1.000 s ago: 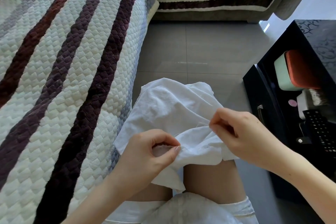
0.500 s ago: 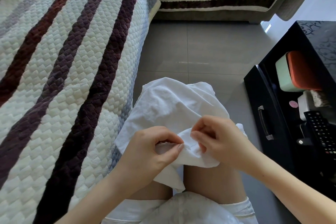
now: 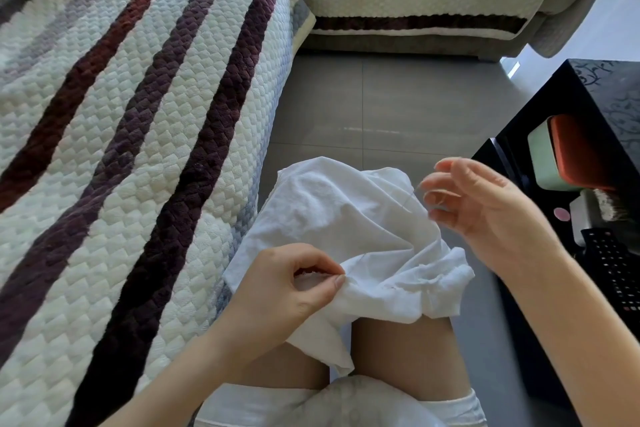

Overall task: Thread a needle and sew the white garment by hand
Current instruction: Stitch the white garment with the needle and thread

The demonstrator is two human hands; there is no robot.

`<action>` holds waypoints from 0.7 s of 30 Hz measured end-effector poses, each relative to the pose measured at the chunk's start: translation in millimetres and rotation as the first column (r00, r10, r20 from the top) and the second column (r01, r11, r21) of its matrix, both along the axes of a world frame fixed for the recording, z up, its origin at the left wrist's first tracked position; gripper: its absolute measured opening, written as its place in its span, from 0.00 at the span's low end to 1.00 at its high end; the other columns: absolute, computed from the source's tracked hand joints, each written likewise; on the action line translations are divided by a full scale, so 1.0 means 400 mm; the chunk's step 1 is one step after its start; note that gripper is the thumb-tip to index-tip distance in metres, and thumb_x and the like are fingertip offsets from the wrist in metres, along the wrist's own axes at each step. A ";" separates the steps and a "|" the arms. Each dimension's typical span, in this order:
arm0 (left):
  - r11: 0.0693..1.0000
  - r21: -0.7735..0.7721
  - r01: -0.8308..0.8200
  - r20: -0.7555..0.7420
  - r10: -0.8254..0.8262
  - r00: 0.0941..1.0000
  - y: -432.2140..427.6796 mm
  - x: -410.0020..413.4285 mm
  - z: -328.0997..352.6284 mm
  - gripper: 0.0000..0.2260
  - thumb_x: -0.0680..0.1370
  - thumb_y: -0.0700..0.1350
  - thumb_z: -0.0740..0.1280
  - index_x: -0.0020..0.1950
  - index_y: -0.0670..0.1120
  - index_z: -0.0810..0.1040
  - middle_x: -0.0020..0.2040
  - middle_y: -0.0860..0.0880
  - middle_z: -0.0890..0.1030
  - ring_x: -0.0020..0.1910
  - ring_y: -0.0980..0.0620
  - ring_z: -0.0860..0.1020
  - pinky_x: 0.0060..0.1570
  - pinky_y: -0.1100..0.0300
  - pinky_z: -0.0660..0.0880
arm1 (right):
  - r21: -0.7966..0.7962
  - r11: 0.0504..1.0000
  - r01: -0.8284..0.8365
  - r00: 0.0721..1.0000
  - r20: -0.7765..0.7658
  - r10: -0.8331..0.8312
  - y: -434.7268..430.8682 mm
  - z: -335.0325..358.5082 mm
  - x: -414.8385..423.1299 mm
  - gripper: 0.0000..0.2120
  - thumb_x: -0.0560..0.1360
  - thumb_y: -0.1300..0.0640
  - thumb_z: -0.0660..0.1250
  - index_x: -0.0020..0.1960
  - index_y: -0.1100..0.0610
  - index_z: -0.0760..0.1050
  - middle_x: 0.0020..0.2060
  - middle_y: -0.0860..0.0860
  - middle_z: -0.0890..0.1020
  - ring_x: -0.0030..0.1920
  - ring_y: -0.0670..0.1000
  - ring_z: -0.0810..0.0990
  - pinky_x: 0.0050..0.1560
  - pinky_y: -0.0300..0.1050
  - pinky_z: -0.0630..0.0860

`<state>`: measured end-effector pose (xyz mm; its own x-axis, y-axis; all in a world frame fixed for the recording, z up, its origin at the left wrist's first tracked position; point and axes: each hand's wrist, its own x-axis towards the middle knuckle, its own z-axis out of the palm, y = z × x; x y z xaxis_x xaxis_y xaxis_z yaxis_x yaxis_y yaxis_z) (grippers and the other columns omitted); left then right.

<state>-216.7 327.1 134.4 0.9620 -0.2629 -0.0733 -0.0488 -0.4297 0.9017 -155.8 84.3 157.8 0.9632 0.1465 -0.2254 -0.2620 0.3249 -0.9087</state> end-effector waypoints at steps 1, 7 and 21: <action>1.000 0.005 -0.006 -0.006 0.007 1.000 0.000 -0.001 0.001 0.05 0.73 0.42 0.73 0.40 0.52 0.84 0.39 0.59 0.83 0.43 0.60 0.81 0.44 0.70 0.74 | -0.053 0.998 0.021 0.999 -0.029 -0.023 -0.019 0.008 0.010 0.11 0.62 0.45 0.72 0.38 0.51 0.83 0.37 0.50 0.83 0.36 0.48 0.81 0.38 0.40 0.79; 0.998 0.007 -0.061 -0.062 0.061 0.996 0.000 0.002 0.015 0.06 0.72 0.41 0.73 0.39 0.52 0.83 0.38 0.59 0.83 0.41 0.62 0.81 0.42 0.73 0.73 | 0.361 0.843 0.398 0.894 -0.357 -0.270 -0.132 0.011 0.115 0.07 0.56 0.63 0.74 0.33 0.61 0.81 0.31 0.51 0.82 0.34 0.47 0.83 0.42 0.44 0.82; 0.994 -0.053 -0.093 -0.159 0.083 0.984 -0.009 0.001 0.044 0.04 0.72 0.40 0.73 0.38 0.48 0.84 0.37 0.56 0.84 0.39 0.61 0.81 0.39 0.73 0.72 | -0.743 0.418 -0.522 0.668 -0.052 0.742 0.035 -0.015 0.017 0.12 0.75 0.54 0.69 0.59 0.49 0.79 0.27 0.43 0.62 0.30 0.44 0.61 0.32 0.35 0.61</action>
